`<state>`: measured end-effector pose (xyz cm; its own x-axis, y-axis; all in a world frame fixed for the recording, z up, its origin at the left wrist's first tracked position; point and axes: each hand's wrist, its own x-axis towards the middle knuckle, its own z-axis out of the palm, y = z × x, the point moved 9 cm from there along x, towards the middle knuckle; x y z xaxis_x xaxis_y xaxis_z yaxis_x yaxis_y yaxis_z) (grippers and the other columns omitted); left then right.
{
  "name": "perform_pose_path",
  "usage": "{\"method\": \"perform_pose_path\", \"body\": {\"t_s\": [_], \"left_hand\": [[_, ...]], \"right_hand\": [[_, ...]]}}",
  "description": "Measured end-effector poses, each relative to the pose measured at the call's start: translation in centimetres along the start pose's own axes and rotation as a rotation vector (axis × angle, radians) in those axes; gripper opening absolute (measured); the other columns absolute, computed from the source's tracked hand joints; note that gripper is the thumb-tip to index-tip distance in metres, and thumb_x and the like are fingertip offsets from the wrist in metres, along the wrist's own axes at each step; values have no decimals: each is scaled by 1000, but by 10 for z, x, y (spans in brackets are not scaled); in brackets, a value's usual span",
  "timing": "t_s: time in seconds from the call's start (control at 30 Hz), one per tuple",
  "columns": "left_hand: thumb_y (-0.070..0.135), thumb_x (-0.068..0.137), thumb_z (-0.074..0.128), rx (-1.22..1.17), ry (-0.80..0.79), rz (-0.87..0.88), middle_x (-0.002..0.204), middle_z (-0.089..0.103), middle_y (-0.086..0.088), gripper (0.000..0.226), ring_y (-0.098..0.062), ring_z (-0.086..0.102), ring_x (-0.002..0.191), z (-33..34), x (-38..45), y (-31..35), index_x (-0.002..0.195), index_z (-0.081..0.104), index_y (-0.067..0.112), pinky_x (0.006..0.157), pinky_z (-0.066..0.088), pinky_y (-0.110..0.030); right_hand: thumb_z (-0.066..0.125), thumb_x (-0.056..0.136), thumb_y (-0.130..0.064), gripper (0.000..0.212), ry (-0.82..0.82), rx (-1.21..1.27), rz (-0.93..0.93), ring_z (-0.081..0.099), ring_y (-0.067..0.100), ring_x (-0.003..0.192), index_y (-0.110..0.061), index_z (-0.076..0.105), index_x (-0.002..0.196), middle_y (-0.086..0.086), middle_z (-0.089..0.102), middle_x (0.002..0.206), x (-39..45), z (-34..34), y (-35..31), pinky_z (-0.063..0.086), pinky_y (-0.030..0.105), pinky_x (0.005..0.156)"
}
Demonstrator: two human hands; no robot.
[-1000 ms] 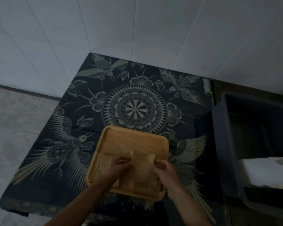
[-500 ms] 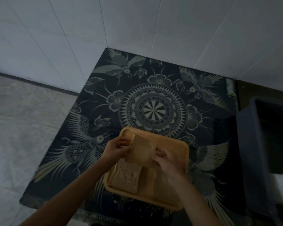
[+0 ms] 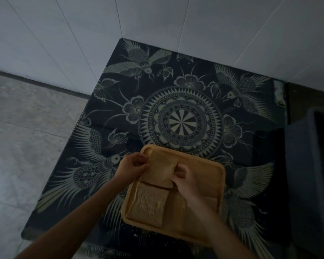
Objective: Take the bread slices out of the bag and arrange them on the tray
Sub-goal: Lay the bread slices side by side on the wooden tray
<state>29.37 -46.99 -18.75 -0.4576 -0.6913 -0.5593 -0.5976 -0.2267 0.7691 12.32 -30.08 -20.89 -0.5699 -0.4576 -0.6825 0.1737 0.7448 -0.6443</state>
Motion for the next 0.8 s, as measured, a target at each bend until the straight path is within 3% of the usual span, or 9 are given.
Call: {"method": "perform_pose_path", "body": {"t_s": [0.17, 0.3, 0.5, 0.7, 0.8], "left_hand": [[17, 90, 72, 152, 85, 57, 103, 77, 7, 20, -7, 73, 97, -10, -2, 3, 109, 77, 20, 83, 61, -27], [18, 93, 69, 227, 110, 103, 105, 79, 4, 22, -6, 73, 96, -13, -6, 6, 113, 78, 17, 81, 57, -18], [16, 93, 68, 227, 105, 119, 103, 81, 2, 22, -4, 75, 91, -15, -9, 6, 112, 78, 16, 85, 62, -26], [21, 95, 66, 188, 64, 93, 92, 76, 17, 24, 9, 71, 79, -12, -12, 6, 116, 76, 24, 72, 59, -12], [24, 95, 65, 175, 50, 78, 92, 77, 14, 25, 11, 69, 72, -11, -14, 6, 119, 74, 24, 65, 57, -10]], "right_hand": [[78, 87, -34, 45, -5, -86, -25, 66, 6, 93, -29, 60, 128, -12, 69, 99, 3, 2, -2, 60, 42, 89], [76, 90, -33, 45, -26, -142, -71, 67, 5, 91, -31, 59, 131, -13, 68, 97, 2, 7, -9, 61, 41, 87], [72, 93, -23, 45, -23, -180, -100, 68, 7, 91, -28, 57, 135, -12, 68, 97, -2, 8, -10, 58, 46, 93], [71, 93, -18, 49, -11, -153, -122, 68, 6, 91, -27, 53, 138, -10, 67, 100, -6, 7, -12, 62, 39, 85], [71, 93, -18, 49, -2, -142, -127, 67, 4, 89, -26, 53, 138, -11, 67, 99, -6, 6, -14, 63, 35, 83]]}}
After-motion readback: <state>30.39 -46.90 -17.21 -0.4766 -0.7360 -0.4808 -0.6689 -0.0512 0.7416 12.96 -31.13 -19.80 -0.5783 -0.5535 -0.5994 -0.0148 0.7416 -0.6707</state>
